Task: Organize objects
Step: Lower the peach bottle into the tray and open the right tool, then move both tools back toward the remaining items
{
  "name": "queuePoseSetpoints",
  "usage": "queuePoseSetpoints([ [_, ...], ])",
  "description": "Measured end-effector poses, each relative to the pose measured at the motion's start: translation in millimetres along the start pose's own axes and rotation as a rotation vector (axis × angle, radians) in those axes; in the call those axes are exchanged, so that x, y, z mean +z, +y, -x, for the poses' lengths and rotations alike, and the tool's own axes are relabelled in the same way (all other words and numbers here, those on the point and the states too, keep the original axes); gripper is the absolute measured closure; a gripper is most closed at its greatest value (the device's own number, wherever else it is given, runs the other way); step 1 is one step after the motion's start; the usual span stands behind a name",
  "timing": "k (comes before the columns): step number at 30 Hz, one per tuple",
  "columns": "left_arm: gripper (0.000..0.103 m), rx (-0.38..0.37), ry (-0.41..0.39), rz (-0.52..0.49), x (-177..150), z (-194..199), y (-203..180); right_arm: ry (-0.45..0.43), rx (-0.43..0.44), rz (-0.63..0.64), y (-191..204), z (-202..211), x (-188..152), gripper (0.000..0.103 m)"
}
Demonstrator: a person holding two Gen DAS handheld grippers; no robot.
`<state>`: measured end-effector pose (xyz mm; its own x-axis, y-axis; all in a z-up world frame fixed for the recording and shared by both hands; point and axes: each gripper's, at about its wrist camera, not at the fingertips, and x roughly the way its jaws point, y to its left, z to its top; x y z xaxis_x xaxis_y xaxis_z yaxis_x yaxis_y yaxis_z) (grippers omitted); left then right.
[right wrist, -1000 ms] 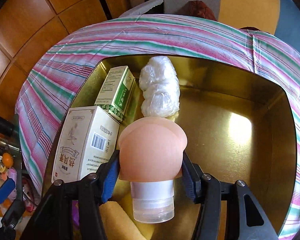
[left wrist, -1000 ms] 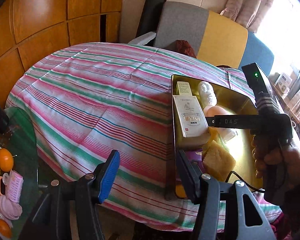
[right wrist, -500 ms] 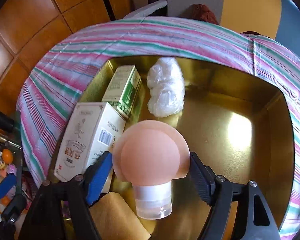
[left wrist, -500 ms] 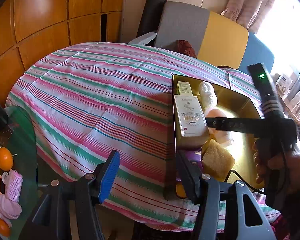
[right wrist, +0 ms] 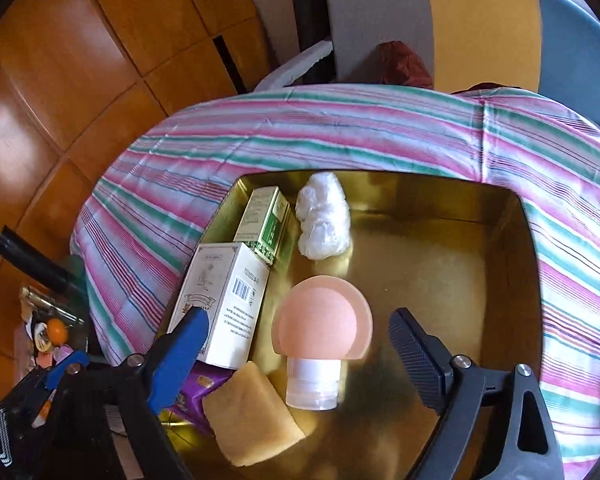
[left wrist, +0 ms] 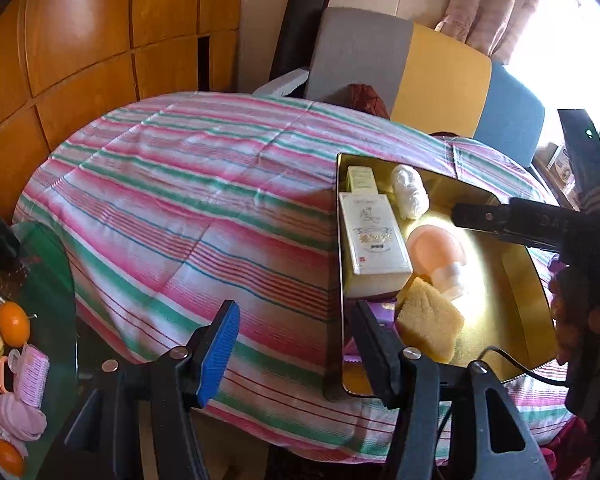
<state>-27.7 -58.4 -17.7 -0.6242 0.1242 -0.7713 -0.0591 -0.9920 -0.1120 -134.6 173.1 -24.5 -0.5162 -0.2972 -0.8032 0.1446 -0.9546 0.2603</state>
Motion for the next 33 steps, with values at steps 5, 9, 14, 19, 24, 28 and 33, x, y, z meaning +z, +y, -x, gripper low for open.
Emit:
queuePoseSetpoints([
  [5,0.045,0.010,-0.039,-0.023,2,7,-4,-0.042,0.013,-0.021,-24,36,-14,0.011],
  [9,0.045,0.009,-0.045,-0.038,3,11,-8,-0.061,0.013,-0.042,-59,70,-36,0.009],
  [14,0.045,0.004,-0.059,-0.067,4,17,-19,-0.098,-0.089,-0.117,-118,115,-68,0.008],
  [19,0.045,-0.017,-0.066,-0.113,6,22,-38,-0.179,-0.232,-0.292,-190,161,-93,0.005],
  [24,0.045,-0.037,-0.070,-0.169,8,26,-63,-0.281,-0.391,-0.477,-261,196,-117,0.000],
  [28,0.045,-0.052,-0.072,-0.219,9,28,-86,-0.324,-0.479,-0.610,-313,210,-136,0.000],
  [33,0.045,-0.085,-0.073,-0.286,13,28,-120,-0.371,-0.414,-0.768,-344,220,-152,0.000],
])
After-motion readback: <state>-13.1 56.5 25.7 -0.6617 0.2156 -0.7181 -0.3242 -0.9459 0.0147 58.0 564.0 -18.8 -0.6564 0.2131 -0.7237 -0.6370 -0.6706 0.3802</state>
